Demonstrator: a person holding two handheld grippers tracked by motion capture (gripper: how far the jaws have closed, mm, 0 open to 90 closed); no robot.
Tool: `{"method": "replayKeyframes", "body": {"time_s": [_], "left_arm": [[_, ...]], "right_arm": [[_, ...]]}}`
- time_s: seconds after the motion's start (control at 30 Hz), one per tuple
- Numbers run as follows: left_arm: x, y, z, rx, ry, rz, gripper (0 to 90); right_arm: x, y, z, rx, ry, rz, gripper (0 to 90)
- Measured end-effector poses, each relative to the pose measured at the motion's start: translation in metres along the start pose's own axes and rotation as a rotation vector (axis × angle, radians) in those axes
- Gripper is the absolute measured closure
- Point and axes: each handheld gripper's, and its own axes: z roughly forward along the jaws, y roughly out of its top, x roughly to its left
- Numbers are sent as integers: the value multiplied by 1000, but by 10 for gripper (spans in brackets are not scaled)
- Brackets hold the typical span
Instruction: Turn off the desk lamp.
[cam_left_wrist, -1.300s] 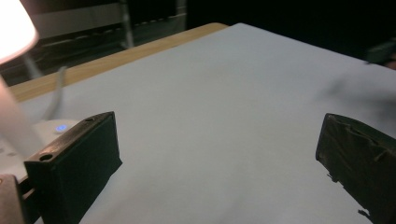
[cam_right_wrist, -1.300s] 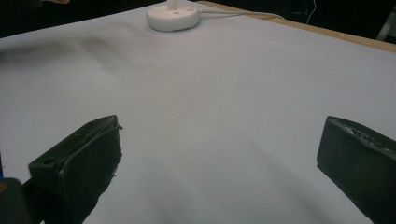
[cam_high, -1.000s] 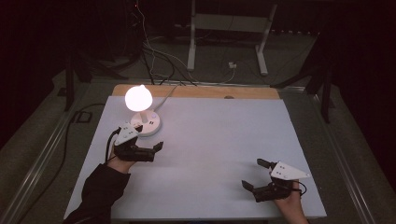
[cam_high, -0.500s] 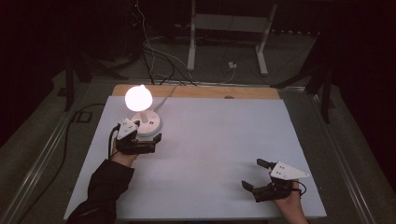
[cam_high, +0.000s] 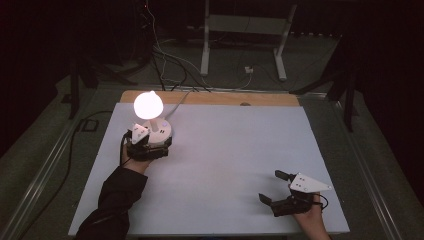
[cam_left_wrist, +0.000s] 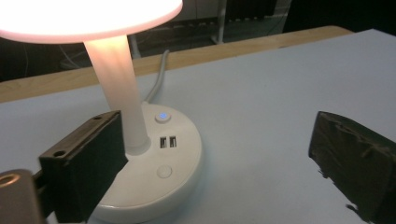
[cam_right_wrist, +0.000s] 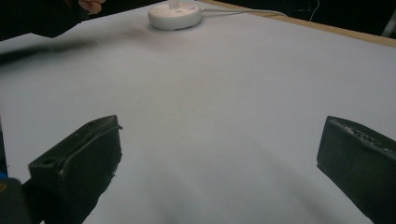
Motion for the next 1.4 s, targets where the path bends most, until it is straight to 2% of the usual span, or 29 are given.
{"method": "replayKeyframes", "body": {"time_s": [0.03, 0.1, 0.27, 0.7, 1.0, 1.17, 1.27, 1.4], "left_arm": [[0, 0, 1, 0, 21, 0, 63], [1, 0, 4, 20, 34, -10, 81], [1, -2, 11, 34, 50, -2, 175], [7, -7, 21, 57, 108, 3, 540], [11, -11, 26, 77, 95, 19, 742], [13, -13, 28, 91, 103, 53, 844], [15, -14, 30, 107, 97, 50, 893], [18, -15, 31, 103, 81, 40, 900]], "right_arm": [[0, 0, 0, 0, 0, 0, 0], [0, 0, 0, 1, 2, 0, 0], [0, 0, 0, 1, 2, 0, 0], [0, 0, 0, 7, 9, 1, 0], [0, 0, 1, 8, 11, 0, 0], [0, -1, 1, 8, 12, 1, 0], [0, -1, 1, 8, 13, 1, 0], [0, -1, 1, 9, 14, 2, 0]]}}
